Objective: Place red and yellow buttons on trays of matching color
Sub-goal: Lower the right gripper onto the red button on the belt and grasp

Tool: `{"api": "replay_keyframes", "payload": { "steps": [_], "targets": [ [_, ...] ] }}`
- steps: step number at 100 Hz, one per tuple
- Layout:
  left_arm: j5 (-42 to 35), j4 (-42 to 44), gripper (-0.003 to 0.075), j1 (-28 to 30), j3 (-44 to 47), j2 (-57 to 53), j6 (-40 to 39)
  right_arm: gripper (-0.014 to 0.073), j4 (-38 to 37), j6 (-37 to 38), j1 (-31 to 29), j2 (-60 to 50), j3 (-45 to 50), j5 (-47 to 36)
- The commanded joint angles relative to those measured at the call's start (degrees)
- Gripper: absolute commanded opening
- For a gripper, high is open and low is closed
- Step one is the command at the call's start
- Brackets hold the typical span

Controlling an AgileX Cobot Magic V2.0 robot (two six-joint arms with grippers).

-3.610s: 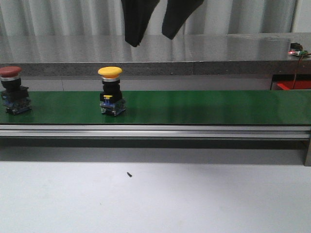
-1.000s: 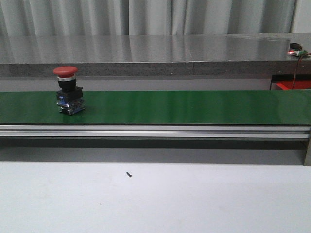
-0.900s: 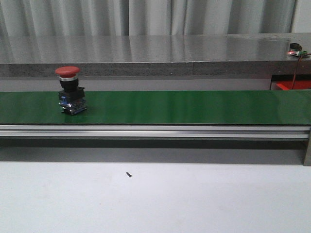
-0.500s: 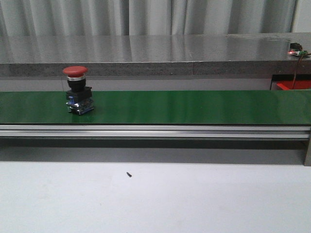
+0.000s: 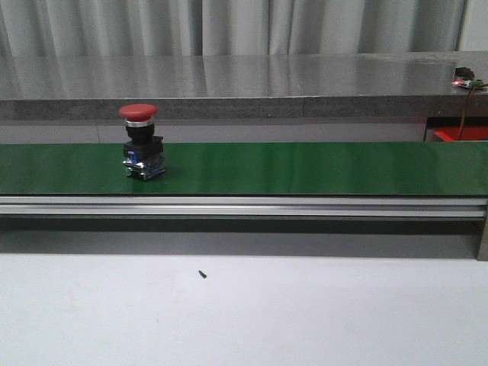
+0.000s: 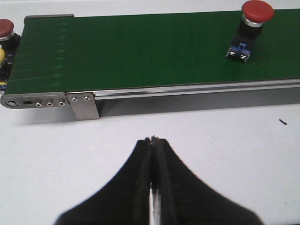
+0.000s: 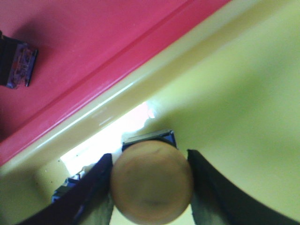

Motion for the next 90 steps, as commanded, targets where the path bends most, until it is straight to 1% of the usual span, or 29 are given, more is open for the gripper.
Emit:
{"api": "replay_keyframes", "payload": {
  "steps": [1, 7, 12, 35, 57, 69, 81, 90],
  "targets": [
    [-3.9, -1.4, -0.002, -0.4, -1.5, 0.2, 0.0, 0.038, 0.0, -0.5, -0.2, -2.2, -1.5, -2.7],
    [-3.9, -1.4, -0.002, -0.4, -1.5, 0.2, 0.0, 0.0441, 0.0, -0.5, -0.2, -2.2, -1.5, -2.8],
    [-3.9, -1.4, -0.002, -0.4, -1.5, 0.2, 0.0, 0.0456, 0.0, -0.5, -0.2, -2.2, -1.5, -2.8],
    [-3.9, -1.4, -0.002, -0.4, -1.5, 0.2, 0.0, 0.0453, -0.1, -0.5, -0.2, -3.7, -1.5, -2.0],
    [-3.9, -1.4, -0.002, -0.4, -1.5, 0.2, 0.0, 0.0453, -0.6, -0.5, 1.6, -10.9, -1.5, -2.1],
    [-3.9, -1.4, -0.002, -0.4, -1.5, 0.2, 0.0, 0.0453, -2.1, -1.1, 5.6, -14.3, -1.5, 0.3],
    [-3.9, -1.4, -0.002, -0.4, -1.5, 0.2, 0.0, 0.0454, -4.0, -1.5, 11.9, -16.4, -1.5, 1.9],
    [-3.9, -1.4, -0.002, -0.4, -1.5, 0.2, 0.0, 0.0454, -5.1, -3.1, 17.2, -17.2, -1.6, 2.3]
  ]
}}
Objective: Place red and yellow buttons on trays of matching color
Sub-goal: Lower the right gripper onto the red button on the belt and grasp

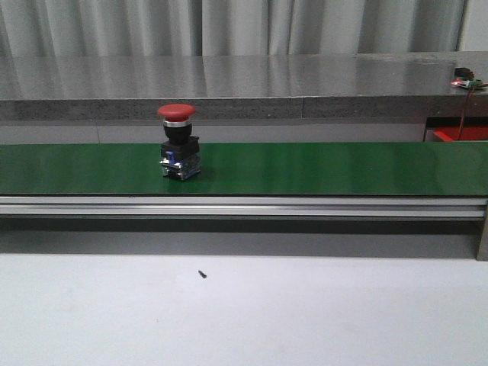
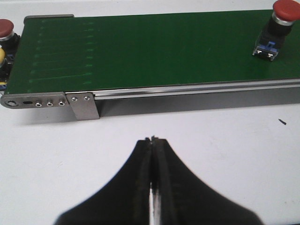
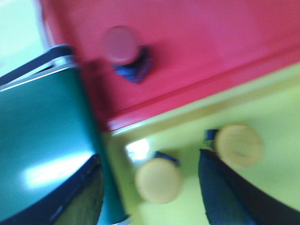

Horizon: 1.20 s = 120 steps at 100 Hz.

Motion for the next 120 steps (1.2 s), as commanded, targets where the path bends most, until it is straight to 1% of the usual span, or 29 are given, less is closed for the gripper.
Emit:
{"api": "replay_keyframes", "payload": {
  "steps": [1, 18, 23, 33, 35, 58, 73, 88, 96, 106, 120],
  "targets": [
    [-3.9, -1.4, -0.002, -0.4, -1.5, 0.2, 0.0, 0.0454, -1.4, -2.4, 4.7, -3.2, -1.6, -1.1],
    [-3.9, -1.4, -0.002, -0.4, -1.5, 0.2, 0.0, 0.0463, -1.4, -5.2, 14.2, -3.5, -1.6, 0.2],
    [-3.9, -1.4, -0.002, -0.4, -1.5, 0.2, 0.0, 0.0498, -1.4, -5.2, 16.7, -3.5, -1.9, 0.5],
    [-3.9, -1.4, -0.002, -0.4, -1.5, 0.2, 0.0, 0.0605, -1.1, -5.2, 20.5, -3.3, -3.6, 3.2],
    [-3.9, -1.4, -0.002, -0.4, -1.5, 0.2, 0.0, 0.0612, -0.9, -5.2, 21.2, -3.1, -4.2, 4.0],
    [-3.9, -1.4, -0.002, -0.4, -1.5, 0.2, 0.0, 0.0598, 2.2, -5.2, 29.3, -1.2, -13.1, 11.7],
    [-3.9, -1.4, -0.002, -0.4, -1.5, 0.2, 0.0, 0.0598, 2.2, -5.2, 34.5, 1.3, -18.6, 15.8],
    [-3.9, -1.4, -0.002, -0.4, -1.5, 0.2, 0.0, 0.0598, 2.2, -5.3, 38.3, 5.1, -23.1, 18.7],
    [-3.9, -1.4, -0.002, -0.4, -1.5, 0.2, 0.0, 0.0598, 2.2, -6.7, 39.9, 7.6, -25.3, 20.2],
    [-3.9, -1.4, -0.002, -0.4, -1.5, 0.2, 0.0, 0.0598, 2.5, -10.5, 41.9, 10.5, -27.8, 21.3],
    [-3.9, -1.4, -0.002, -0.4, -1.5, 0.2, 0.0, 0.0598, 3.2, -14.3, 42.9, 14.3, -30.9, 21.9]
  ]
}}
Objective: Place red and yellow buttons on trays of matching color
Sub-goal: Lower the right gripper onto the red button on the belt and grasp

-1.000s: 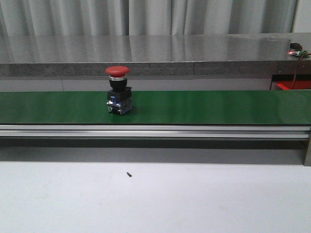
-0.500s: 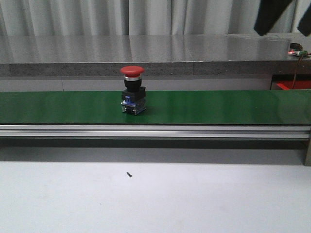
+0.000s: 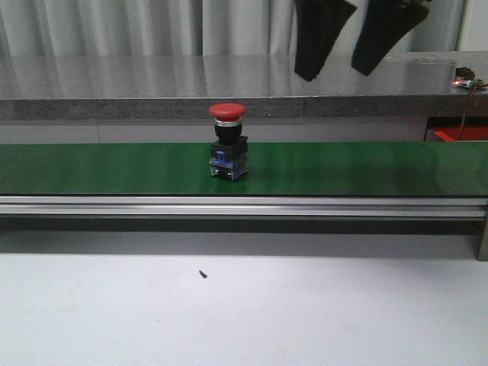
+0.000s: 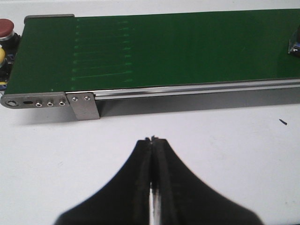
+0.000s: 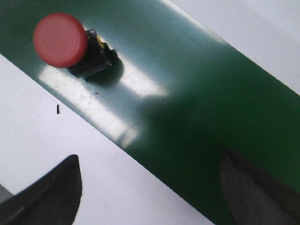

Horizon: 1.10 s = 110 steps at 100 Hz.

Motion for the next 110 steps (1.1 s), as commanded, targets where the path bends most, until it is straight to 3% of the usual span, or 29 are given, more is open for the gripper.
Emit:
{"api": "replay_keyframes", "payload": {
  "steps": [1, 26, 64, 110],
  "targets": [
    [-3.9, -1.4, -0.002, -0.4, -1.5, 0.2, 0.0, 0.0598, 1.1, -3.6, 0.4, -0.5, -3.6, -0.8],
    [-3.9, -1.4, -0.002, -0.4, -1.5, 0.2, 0.0, 0.0598, 4.8, -14.2, 0.4, 3.4, -4.8, -1.0],
    [-3.9, -1.4, -0.002, -0.4, -1.5, 0.2, 0.0, 0.0598, 8.8, -19.1, 0.4, 6.1, -4.8, -2.6],
    [-3.9, -1.4, -0.002, -0.4, -1.5, 0.2, 0.0, 0.0598, 9.6, -19.2, 0.4, 9.4, -4.8, -5.1]
  ]
}}
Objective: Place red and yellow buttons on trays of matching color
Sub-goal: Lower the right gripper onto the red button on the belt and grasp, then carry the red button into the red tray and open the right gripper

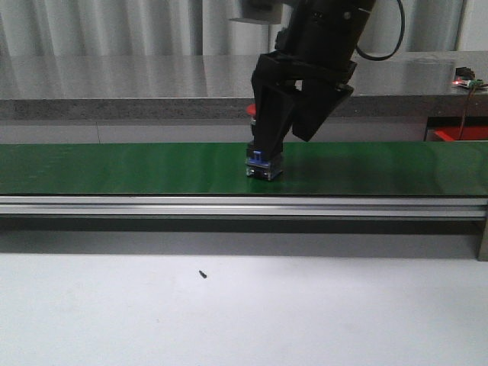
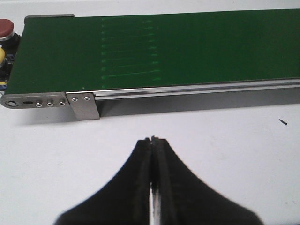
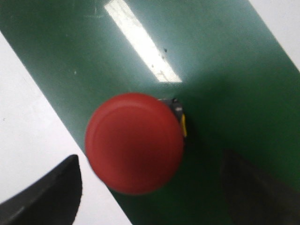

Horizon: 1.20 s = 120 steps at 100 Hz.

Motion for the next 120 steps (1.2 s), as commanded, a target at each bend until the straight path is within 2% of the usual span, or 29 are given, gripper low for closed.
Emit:
{"api": "replay_keyframes", "payload": {
  "steps": [1, 31, 38, 45, 64, 73, 97, 120],
  "targets": [
    [-3.9, -1.4, -0.002, -0.4, -1.5, 0.2, 0.0, 0.0598, 1.7, -0.7, -0.1, -3.1, -1.8, -2.2],
    [-3.9, -1.4, -0.002, -0.4, -1.5, 0.2, 0.0, 0.0597, 1.8, -0.7, -0.1, -3.1, -1.8, -3.7],
    [-3.9, -1.4, -0.002, -0.4, -1.5, 0.2, 0.0, 0.0573, 1.8, -0.7, -0.1, -3.1, -1.8, -3.9],
    [-3.9, -1.4, -0.002, -0.4, -1.5, 0.2, 0.0, 0.0505, 1.8, -0.7, -0.1, -3.1, -1.8, -3.9],
    [-3.9, -1.4, -0.002, -0.4, -1.5, 0.2, 0.0, 0.0213, 1.8, -0.6, -0.2, -3.1, -1.8, -3.7],
    [-3.9, -1.4, -0.002, -0.4, -1.5, 0.2, 0.0, 0.0129, 1.8, -0.6, -0.3, -3.2, -1.8, -3.6],
    [-3.9, -1.4, -0.002, -0.4, -1.5, 0.2, 0.0, 0.0116, -0.7, -0.6, -2.1, -6.8, -1.9, -3.5],
    [-3.9, -1.4, -0.002, -0.4, -1.5, 0.2, 0.0, 0.0116, -1.4, -0.6, -11.7, -12.5, -1.9, -3.4]
  ]
}}
